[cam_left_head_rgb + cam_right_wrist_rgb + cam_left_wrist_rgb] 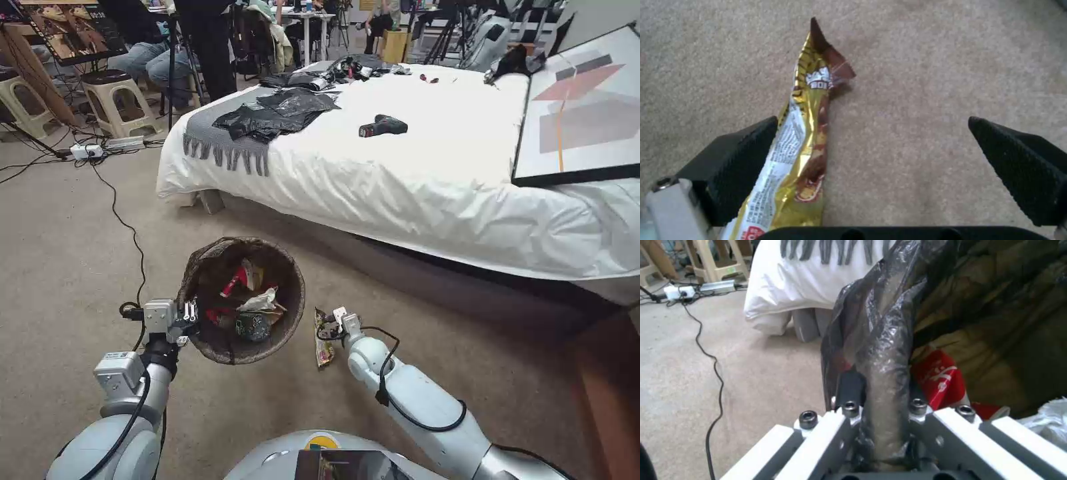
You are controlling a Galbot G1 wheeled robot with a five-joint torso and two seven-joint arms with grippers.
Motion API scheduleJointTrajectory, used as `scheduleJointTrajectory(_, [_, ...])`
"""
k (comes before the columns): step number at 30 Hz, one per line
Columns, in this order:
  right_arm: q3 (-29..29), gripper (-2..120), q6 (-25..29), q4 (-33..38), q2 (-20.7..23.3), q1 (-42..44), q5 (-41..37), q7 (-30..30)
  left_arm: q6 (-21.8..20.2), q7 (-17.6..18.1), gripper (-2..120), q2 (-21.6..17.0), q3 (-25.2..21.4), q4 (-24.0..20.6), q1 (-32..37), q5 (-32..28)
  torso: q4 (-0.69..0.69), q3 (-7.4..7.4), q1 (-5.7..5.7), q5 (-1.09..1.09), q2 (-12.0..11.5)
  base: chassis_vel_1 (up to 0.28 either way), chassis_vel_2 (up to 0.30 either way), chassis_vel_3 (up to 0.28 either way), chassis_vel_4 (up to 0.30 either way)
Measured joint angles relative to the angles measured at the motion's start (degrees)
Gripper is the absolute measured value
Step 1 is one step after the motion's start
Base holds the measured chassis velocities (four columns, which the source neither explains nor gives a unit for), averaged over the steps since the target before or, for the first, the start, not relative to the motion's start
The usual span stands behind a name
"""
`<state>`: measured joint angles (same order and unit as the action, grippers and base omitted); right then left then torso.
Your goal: Pick up the trash bin, then pick up the garbage from the floor and place it into the trash bin.
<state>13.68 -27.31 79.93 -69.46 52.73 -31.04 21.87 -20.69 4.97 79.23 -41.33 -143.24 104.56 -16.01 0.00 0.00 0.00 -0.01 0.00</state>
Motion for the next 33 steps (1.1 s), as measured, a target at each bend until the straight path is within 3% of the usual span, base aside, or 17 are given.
scheduleJointTrajectory(13, [3.2,100,-0.3,-3.5,-3.2,-1.6,0.2,1.9,0.1,0.0,3,0.0,0.6,0.0,0.0,0.3,0.00,0.00,0.00,0.00,0.0,0.000,0.000,0.000,0.000])
scheduleJointTrajectory(33, [2.4,100,0.9,-11.3,-8.0,-3.1,1.4,0.8,0.2,0.0,3,0.1,0.8,0.0,0.0,0.7,0.00,0.00,0.00,0.01,0.0,0.000,0.000,0.000,0.000])
